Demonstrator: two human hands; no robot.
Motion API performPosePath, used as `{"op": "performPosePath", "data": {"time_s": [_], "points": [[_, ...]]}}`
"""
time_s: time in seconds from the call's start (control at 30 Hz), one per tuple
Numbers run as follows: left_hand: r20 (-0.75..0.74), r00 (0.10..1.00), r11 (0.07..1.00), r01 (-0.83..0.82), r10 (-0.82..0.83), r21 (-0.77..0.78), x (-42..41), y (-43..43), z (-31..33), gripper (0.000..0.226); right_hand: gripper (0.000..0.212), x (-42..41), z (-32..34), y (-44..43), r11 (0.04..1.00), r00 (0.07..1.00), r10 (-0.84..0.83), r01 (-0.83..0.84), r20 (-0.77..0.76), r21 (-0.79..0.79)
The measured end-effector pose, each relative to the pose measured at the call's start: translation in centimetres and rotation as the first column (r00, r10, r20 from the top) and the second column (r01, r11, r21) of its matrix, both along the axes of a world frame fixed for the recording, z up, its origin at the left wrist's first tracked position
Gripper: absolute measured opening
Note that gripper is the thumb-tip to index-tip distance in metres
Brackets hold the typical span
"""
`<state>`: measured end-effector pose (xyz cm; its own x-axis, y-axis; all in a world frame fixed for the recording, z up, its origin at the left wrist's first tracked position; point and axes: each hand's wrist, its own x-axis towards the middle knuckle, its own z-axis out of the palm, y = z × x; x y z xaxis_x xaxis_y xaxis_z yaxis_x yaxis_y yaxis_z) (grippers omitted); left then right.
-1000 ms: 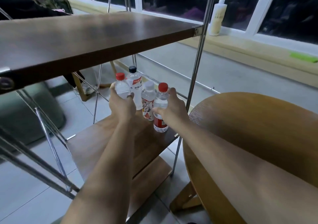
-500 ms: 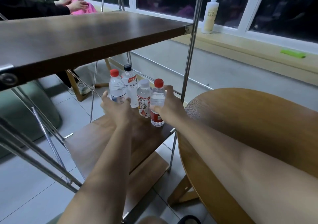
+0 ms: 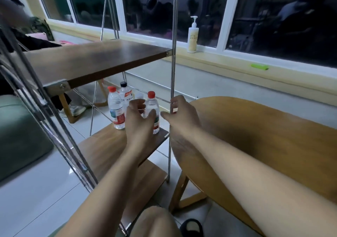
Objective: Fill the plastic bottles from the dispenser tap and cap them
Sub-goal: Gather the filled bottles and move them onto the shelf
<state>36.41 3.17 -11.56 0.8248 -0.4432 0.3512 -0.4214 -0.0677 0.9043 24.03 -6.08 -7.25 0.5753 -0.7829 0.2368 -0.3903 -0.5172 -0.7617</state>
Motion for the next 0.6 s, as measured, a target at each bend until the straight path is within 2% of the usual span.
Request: {"op": "performPosePath", "data": {"time_s": [0.13,0.33,0.6], "points": [[0.129,0.972,0.979,0.189,-0.197,0.076,-5.9,1.8,3.0,0.042,0.037,-6.4,2.0,1.7,0.996,0.996,-0.080,0.082,0.050,-0.021],[0.144,0.877,0.888,0.455,-0.459,0.061,-15.8,4.6,7.0,0.031,0.027,-17.9,5.3,5.7,0.982,0.982,-0.177,0.180,0.060,-0.053],[0.191,0.718,0.734,0.679,-0.670,0.024,-28.0,8.2,11.9,0.023,0.026,-33.5,10.5,13.8,0.944,0.948,-0.274,0.297,0.158,-0.141]]}}
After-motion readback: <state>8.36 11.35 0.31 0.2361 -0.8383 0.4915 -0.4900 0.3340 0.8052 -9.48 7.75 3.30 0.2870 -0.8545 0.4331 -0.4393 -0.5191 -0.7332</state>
